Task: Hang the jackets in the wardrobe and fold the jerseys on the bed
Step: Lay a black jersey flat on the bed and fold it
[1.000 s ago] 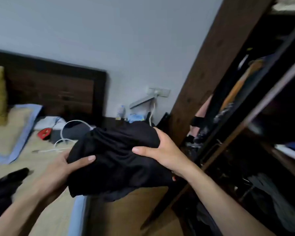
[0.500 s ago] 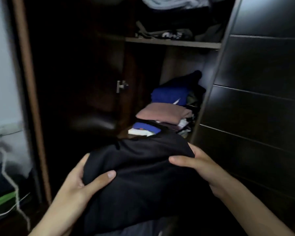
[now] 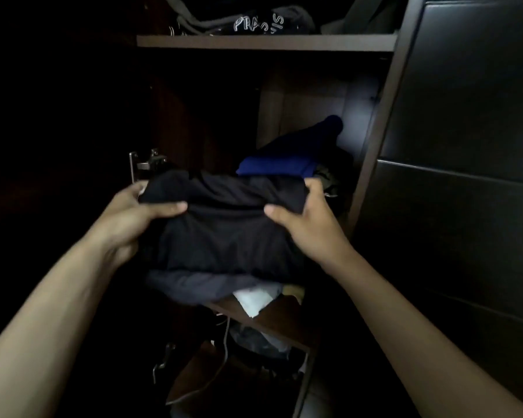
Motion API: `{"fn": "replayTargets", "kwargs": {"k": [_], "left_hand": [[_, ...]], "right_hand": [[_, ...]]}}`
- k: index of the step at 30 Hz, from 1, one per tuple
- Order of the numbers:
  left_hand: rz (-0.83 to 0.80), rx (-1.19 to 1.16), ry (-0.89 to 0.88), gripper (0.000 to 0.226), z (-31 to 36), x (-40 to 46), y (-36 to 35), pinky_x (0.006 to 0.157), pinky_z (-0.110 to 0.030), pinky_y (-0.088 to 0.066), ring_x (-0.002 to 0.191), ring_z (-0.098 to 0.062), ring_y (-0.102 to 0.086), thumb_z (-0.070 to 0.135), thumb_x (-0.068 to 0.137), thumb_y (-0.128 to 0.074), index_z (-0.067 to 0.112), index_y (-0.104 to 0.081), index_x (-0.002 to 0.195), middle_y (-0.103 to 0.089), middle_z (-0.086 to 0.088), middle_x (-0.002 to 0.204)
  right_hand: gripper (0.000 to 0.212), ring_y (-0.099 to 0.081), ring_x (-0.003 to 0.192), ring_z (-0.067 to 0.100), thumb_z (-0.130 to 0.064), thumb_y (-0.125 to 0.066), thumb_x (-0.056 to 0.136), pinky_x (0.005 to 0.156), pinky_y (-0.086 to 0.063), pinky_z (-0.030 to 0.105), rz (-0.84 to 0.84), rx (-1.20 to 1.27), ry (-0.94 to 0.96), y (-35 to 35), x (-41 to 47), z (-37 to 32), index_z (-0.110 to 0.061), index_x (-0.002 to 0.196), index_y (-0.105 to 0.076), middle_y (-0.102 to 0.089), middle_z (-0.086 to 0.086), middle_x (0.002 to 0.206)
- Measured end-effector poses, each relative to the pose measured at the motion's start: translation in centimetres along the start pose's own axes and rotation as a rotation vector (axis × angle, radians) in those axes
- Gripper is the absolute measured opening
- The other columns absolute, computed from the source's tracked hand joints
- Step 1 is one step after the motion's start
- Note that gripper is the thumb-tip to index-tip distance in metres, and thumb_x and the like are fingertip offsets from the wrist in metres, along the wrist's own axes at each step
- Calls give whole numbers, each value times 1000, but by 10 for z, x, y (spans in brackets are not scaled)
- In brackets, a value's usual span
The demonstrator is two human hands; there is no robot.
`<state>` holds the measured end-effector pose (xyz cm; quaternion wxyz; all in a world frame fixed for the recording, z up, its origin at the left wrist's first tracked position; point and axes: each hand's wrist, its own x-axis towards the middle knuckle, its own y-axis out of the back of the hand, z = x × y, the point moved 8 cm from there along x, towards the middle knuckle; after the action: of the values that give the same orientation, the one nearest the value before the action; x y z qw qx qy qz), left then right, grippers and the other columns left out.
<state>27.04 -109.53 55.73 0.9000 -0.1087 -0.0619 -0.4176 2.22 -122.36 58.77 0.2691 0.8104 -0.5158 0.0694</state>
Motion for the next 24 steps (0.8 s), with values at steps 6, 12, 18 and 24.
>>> {"fn": "replayTargets", "kwargs": {"k": [6, 12, 18, 24], "left_hand": [[186, 365, -217, 76, 18, 143, -39, 93, -33, -53, 112, -22, -58, 23, 68, -94, 23, -49, 129, -49, -9, 136], [-54, 620, -180, 51, -53, 207, -110, 99, -18, -36, 114, -29, -50, 1, 86, -76, 12, -43, 124, -31, -20, 141], [-162, 866, -456, 44, -74, 214, -123, 114, -47, -36, 133, -30, -48, 6, 88, -67, 16, -59, 130, -37, -6, 149], [-579, 1045, -514, 50, -104, 180, -191, 127, -42, -15, 155, -12, -18, 38, 109, -28, 33, -29, 159, -19, 7, 169]], "right_hand": [[68, -58, 113, 27, -26, -72, 95, 90, -48, 35, 227, -228, -110, 8, 115, -13, -15, 145, -28, -53, 7, 122], [75, -47, 135, 42, -24, -67, 97, 107, -44, 50, 299, -474, -599, 20, 146, 92, -7, 151, -19, -36, 26, 152], [58, -45, 134, 40, -23, -63, 95, 108, -39, 47, 354, -958, -329, 17, 163, 79, -8, 144, -35, -40, 22, 146], [60, -18, 155, 25, -48, -25, 108, 126, -9, 48, -62, -1055, -174, -42, 169, 112, -20, 161, -21, -24, 6, 168]]}}
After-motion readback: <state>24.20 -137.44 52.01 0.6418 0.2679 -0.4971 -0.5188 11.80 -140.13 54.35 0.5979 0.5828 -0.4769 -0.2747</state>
